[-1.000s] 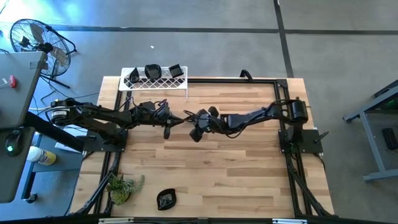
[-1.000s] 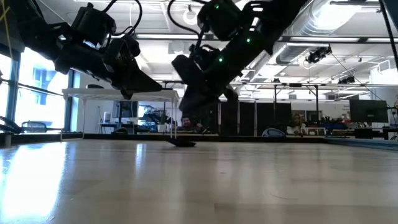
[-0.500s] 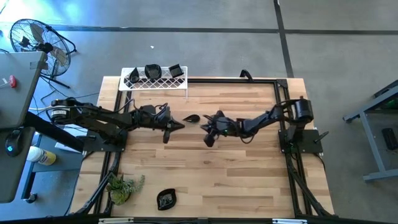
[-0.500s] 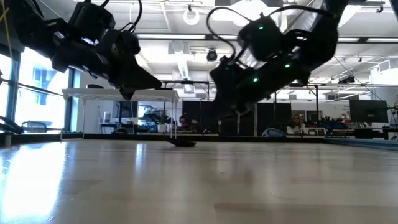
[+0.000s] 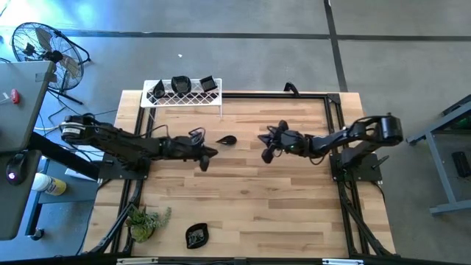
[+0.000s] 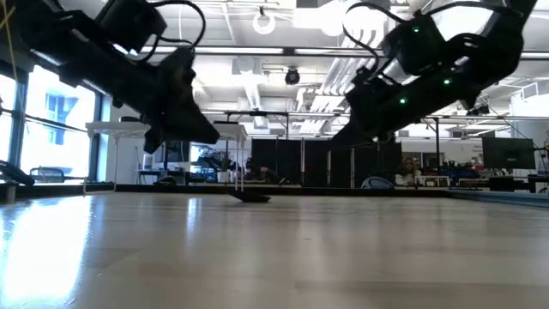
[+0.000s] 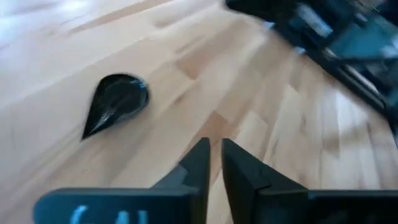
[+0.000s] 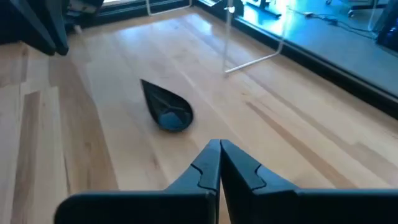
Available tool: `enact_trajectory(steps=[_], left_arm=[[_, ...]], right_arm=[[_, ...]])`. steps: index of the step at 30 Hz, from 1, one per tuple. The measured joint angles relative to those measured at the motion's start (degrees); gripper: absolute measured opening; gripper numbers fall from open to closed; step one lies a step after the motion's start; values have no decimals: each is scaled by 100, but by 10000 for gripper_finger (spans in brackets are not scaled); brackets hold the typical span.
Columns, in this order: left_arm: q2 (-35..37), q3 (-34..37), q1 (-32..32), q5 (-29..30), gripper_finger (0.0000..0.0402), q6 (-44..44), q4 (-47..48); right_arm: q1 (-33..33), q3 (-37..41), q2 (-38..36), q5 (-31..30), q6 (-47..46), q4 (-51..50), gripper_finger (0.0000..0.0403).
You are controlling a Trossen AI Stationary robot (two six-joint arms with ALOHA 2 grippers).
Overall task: Pick & Place Mini shaped plates
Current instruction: Stack the drop-shaped plate on top of the drop-shaped plates on the shelf
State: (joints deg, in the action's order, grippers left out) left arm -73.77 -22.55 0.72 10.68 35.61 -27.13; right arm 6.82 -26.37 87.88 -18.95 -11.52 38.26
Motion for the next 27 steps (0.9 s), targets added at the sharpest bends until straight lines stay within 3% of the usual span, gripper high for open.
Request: enact_trajectory(steps=[6,11,16,22,27], left_arm=[[-525,-735,-78,156,91,1526,1014],[-1165,-1248,-71,103,104,1836,1220],[-1703,-1617,96,395,70,1843,1860],[-1956,-1732,229,781,6,1579,2000],[-1983,-1730,354,1234,10,1560,2310]], right_arm=[[111,559,-398,-1,10,302,7],[111,751,-525,21,198,410,7],[108,874,-527,106,266,694,2],[108,968,-591,119,275,770,8],[106,957,-591,216,282,907,5]])
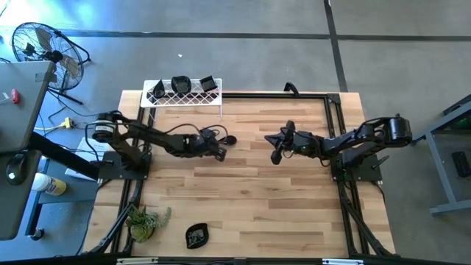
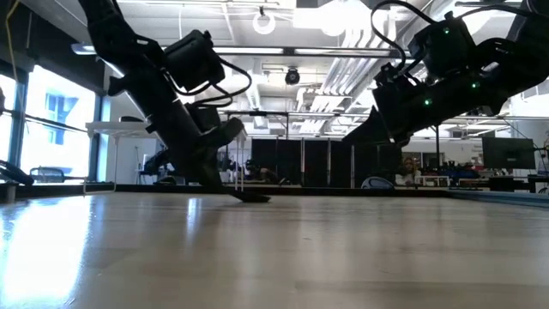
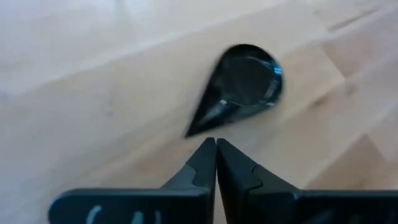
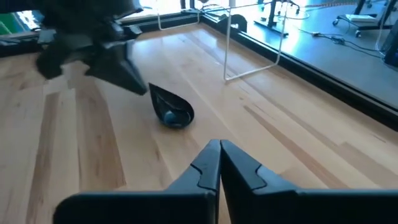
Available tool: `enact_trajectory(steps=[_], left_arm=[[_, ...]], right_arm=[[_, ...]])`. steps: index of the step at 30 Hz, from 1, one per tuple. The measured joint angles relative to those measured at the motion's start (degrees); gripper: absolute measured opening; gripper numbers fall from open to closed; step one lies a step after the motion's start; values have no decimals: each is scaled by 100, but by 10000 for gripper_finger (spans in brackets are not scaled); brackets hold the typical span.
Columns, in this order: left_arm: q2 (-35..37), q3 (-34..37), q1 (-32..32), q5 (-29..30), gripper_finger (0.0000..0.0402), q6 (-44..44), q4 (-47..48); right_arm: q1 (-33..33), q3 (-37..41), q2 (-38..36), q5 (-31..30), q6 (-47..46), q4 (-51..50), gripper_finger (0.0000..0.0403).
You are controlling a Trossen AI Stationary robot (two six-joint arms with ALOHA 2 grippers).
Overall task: Pick & Place Mini shaped plates
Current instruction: Stack the drop-shaped plate on top of the drop-shaped plates on the shelf
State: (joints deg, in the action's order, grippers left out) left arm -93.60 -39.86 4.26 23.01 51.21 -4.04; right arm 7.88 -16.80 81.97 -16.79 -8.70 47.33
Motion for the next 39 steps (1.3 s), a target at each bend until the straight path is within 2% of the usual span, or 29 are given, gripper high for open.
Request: enact_trajectory(steps=[13,19,23,28,32,35,39], left_arm=[[0,0,699,208,2,-745,-106],[13,0,941,-473,5,-692,-186],[176,2,924,-728,23,-599,-213],[173,5,924,-1066,69,-63,-192],[99,4,920,-1012,101,289,-232],[34,4,924,-905,109,418,-289],[-159,2,924,-1081,110,569,-463]], right_arm=[[0,0,0,72,18,55,8],[0,0,0,72,19,55,2],[0,0,0,72,20,55,4],[0,-2,0,72,20,55,8],[0,-2,0,72,20,55,5],[0,-2,0,72,20,55,2],[0,-2,0,74,20,55,3]])
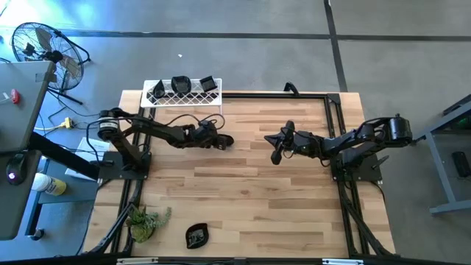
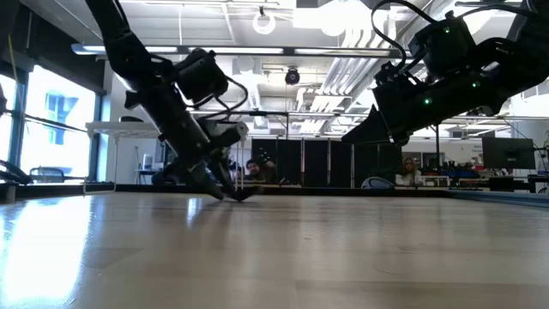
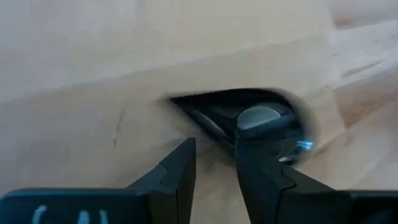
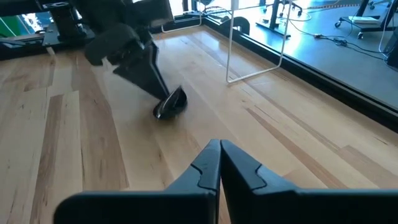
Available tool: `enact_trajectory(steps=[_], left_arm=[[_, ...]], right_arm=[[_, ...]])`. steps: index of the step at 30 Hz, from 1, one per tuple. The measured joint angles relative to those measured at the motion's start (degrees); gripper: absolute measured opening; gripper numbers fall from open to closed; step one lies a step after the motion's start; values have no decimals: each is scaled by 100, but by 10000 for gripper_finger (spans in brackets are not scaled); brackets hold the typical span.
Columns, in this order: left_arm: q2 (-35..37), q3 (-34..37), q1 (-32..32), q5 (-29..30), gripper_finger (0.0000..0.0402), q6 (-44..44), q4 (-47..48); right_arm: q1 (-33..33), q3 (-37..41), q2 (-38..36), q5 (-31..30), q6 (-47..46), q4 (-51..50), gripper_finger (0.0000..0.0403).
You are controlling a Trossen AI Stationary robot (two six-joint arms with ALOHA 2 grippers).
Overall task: Pick & Place Mini shaped plates
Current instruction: Stack the drop-shaped plate on top of the drop-shaped plates on the shelf
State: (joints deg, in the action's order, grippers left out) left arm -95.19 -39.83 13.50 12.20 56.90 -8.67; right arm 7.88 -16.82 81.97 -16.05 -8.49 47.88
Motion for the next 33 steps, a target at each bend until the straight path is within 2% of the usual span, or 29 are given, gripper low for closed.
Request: enact_trajectory(steps=[7,16,19,25,29,33], left_arm=[[-236,-2,-2,-32,111,42,-476],[-177,0,0,29,107,-112,-484],[-177,2,0,36,85,-235,-440],[-177,2,0,32,10,-422,-448],[-160,2,0,63,11,-557,-441],[165,-2,0,78,4,-832,-351]], right_arm=[[0,0,0,0,0,0,9],[0,0,0,13,0,0,2],[0,0,0,13,0,0,2],[0,0,0,13,1,-2,7],[0,0,0,15,2,-2,3],[0,-2,0,14,2,-8,2]])
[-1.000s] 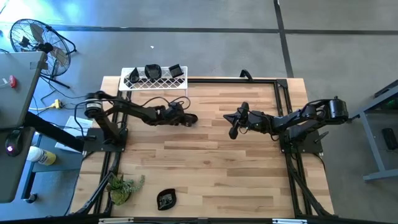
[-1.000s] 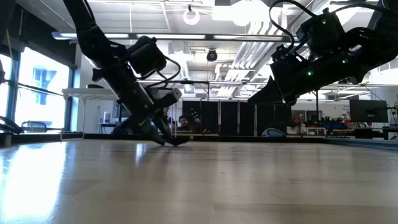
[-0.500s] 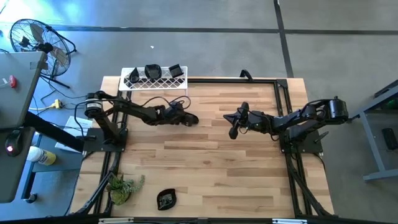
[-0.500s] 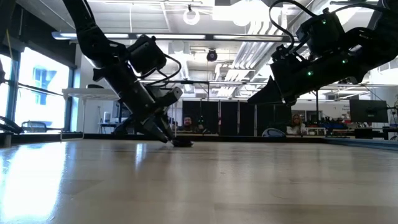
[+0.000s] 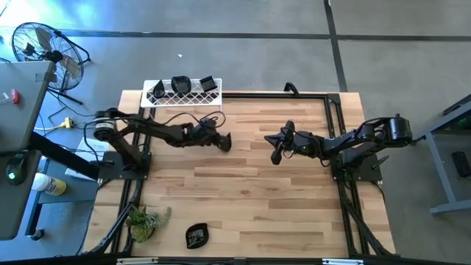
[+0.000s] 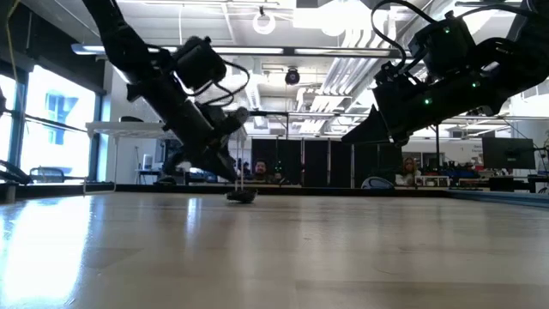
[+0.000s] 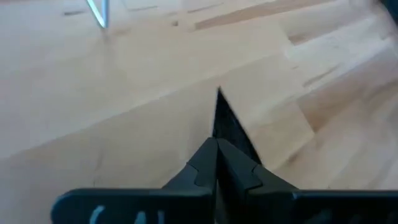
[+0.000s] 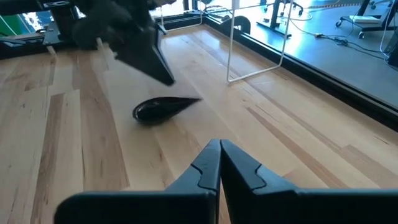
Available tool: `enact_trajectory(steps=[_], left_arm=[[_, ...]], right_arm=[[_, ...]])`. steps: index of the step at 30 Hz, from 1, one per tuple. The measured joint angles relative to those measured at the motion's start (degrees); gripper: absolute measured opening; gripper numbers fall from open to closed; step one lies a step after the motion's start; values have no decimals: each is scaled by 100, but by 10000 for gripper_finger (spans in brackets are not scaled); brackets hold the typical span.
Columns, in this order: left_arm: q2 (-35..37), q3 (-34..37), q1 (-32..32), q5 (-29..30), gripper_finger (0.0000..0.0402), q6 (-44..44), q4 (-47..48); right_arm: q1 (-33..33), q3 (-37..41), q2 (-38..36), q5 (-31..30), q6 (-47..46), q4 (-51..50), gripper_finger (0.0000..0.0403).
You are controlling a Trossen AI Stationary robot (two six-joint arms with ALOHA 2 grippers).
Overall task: Pick & Place Mini shaped plates
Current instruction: Stack the drop-shaped plate on top of the drop-shaped plates on the shelf
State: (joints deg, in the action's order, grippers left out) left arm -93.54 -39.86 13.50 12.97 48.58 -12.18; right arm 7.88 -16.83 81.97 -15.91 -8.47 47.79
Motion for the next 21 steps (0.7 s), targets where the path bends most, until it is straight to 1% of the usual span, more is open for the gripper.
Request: enact_trajectory(steps=[3,6,8,10,14,18,21], left_arm=[[452,13,0,-22,2,-226,294],[1060,1,0,-28,1,-424,678],[1412,1,1,-168,2,-551,910],[1606,0,0,-386,3,-643,1131],[1615,9,-1,-681,16,-681,1466],[1169,8,0,-715,51,-951,1230],[846,2,0,-718,84,-1057,848]], right_arm=[[-2,-1,0,1,0,-21,5],[0,-1,0,1,0,-36,7],[0,-1,0,1,0,-36,6],[-1,-1,0,1,0,-35,3],[0,-1,0,0,0,-35,2],[-2,-1,0,1,0,-29,6],[-2,-1,0,1,0,6,6]])
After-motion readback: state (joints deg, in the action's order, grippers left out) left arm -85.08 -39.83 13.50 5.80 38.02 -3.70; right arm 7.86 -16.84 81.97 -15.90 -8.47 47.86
